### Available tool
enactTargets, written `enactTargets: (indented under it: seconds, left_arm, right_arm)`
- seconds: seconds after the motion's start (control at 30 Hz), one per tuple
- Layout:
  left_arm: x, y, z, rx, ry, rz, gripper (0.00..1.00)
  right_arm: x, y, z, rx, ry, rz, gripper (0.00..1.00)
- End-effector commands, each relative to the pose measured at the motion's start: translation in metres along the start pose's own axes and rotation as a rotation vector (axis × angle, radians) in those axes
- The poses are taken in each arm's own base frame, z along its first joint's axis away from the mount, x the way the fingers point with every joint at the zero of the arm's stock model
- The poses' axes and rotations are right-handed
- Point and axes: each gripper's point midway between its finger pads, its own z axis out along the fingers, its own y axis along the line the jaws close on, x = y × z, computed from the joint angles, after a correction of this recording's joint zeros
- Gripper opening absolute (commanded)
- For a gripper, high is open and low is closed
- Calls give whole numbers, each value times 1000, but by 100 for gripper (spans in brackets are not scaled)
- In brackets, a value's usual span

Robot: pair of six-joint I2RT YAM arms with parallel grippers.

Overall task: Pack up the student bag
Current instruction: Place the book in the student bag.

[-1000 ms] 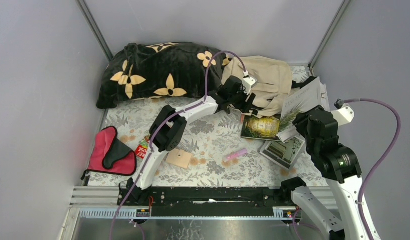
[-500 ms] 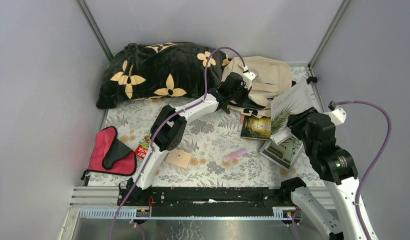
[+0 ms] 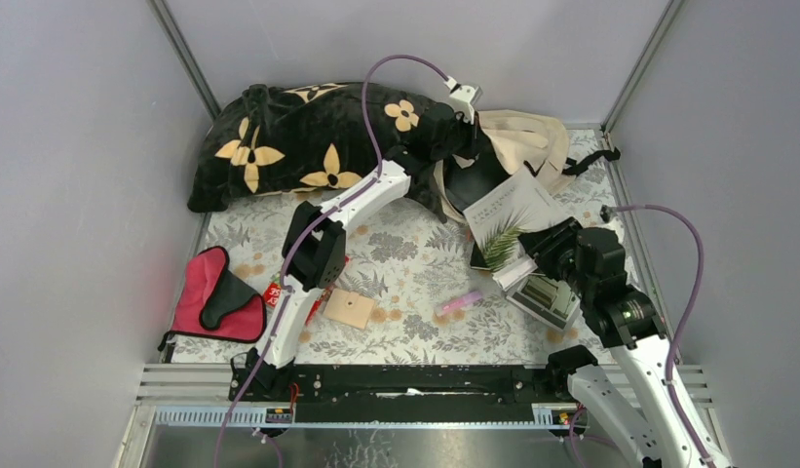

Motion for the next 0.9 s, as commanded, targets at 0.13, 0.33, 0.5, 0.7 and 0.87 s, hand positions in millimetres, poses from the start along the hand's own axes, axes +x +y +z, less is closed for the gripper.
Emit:
enactTargets:
  seconds: [0.13,0.33,0.5,0.7,0.87]
  left_arm:
    - [-76,-36,-2,123,-201,-31,0]
    - [-75,-40,-2,148,-195,-36,0]
    - [-73,-41,-4,150,-184,-30,0]
    - [-83,-32,-12,130,-202,-28,0]
    - [-96,-25,-20,106,-227,-27,0]
  right_arm:
    - [18,51,15,-218,123,112,13]
    - [28,55,46,-232,152,219,13]
    - [29,60,71,-200,172,269,11]
    - [-2,43,90,-112,46,327,11]
    - [-38,23,103,-53,-143,323,11]
